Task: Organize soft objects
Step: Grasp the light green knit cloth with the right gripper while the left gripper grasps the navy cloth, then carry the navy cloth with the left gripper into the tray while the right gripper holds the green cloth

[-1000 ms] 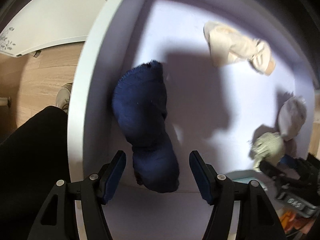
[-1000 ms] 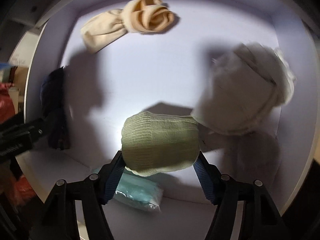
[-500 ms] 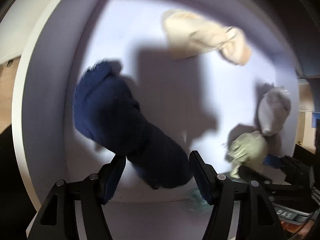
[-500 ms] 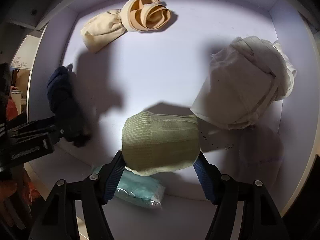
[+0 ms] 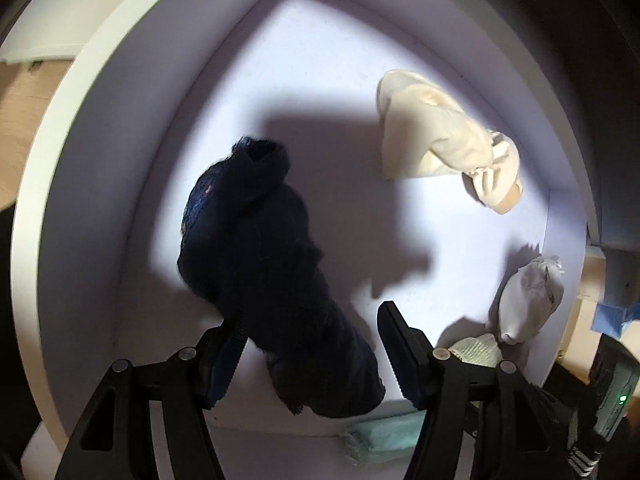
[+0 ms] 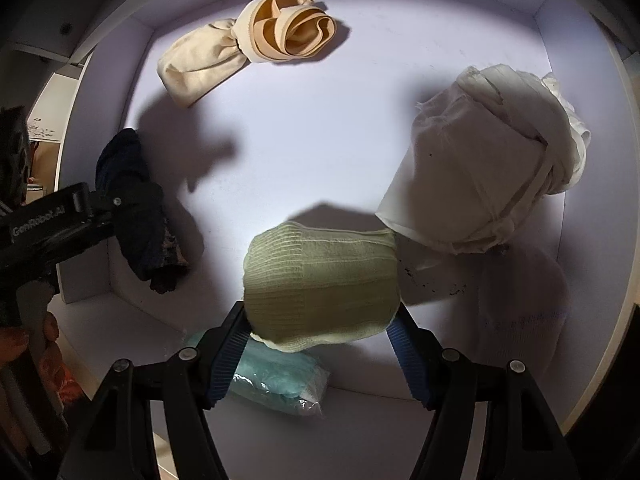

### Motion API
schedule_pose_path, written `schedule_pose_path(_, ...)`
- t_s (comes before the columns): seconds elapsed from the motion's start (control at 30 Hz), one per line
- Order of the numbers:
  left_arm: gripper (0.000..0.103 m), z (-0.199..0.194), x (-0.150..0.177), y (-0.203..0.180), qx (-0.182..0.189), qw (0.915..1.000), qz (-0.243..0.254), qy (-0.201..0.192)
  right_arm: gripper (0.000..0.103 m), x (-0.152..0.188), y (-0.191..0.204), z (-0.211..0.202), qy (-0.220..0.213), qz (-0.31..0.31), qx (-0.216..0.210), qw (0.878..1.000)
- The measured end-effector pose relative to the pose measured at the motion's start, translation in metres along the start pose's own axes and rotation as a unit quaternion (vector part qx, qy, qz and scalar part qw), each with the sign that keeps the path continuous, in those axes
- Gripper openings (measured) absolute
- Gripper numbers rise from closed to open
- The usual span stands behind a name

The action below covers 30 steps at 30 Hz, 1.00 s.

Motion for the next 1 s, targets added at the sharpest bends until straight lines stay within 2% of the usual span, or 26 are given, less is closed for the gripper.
schedule_pose_path(0.03,0.059,0.001,0.000,-0.005,-0.005,1.0000,0.007,0.000,0.070,0.000,0.000,0.000,0.000,0.000,0.000,1.000)
schedule_pose_path(0.1,0.042,0.002,0.000,-0.012,-0.011,0.9995,0.028,0.003,0.070,0.000,0.001,0.000,0.000,-0.001,0.000,1.000)
schedule_pose_path(0.17,0.040,0.004,0.002,-0.017,-0.011,0.9992,0.038,0.007,0.070,0.000,0.001,0.000,0.000,0.000,0.000,1.000)
schedule_pose_path(0.27,0.039,0.005,0.004,-0.021,-0.020,0.9984,0.050,0.018,0.070,0.001,0.001,-0.001,0.000,0.000,0.001,1.000)
schedule_pose_path(0.43,0.039,0.008,0.007,-0.030,-0.012,0.9990,0.036,0.024,0.070,0.001,0.002,-0.001,-0.002,0.005,-0.004,1.000)
schedule_pose_path(0.63,0.036,0.006,0.016,-0.023,-0.012,0.9986,0.038,0.034,0.070,0.002,-0.003,-0.001,0.000,0.015,-0.012,1.000)
schedule_pose_path(0.77,0.035,-0.006,0.022,-0.033,-0.016,0.9983,0.054,0.018,0.069,0.002,-0.002,-0.005,-0.006,0.015,-0.014,1.000)
schedule_pose_path(1.0,0.035,-0.049,0.033,-0.072,0.016,0.9962,0.082,-0.027,0.068,0.002,-0.004,-0.011,-0.011,0.018,-0.010,1.000)
Point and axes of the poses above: each gripper's, at about its wrist camera, not at the fingertips, and z roughly the way its jaws point, y to its left, x to its underside, the point moved 3 cm from there along z, roughly the way its jaws point, and after that the axes turned 5 degrees about x, right-handed, at the moved point
